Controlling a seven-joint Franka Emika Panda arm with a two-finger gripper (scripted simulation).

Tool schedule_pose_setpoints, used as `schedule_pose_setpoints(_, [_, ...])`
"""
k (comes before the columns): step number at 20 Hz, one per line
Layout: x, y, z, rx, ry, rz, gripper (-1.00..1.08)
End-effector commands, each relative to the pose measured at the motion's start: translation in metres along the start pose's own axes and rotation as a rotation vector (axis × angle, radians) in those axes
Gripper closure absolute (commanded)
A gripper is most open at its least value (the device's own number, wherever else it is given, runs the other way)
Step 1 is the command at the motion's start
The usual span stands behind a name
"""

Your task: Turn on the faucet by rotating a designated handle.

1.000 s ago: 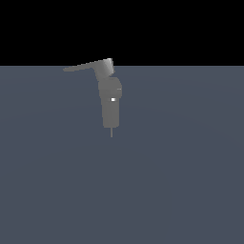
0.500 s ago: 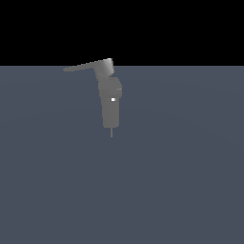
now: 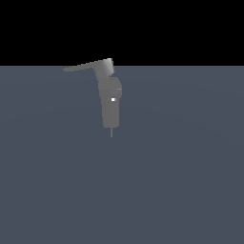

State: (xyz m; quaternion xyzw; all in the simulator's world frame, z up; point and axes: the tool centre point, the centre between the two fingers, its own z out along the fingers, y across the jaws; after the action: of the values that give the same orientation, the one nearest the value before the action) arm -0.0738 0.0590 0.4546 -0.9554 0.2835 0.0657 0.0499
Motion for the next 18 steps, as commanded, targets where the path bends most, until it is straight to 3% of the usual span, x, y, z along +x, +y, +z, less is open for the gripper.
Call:
schedule_pose_setpoints(1, [0.011,-0.013,0.008,-0.005,-0.012,0.066,1.08])
schedule_pose_setpoints(18, [0.073,-0.099,0.086,-0.082,-0.023,0.503,1.08])
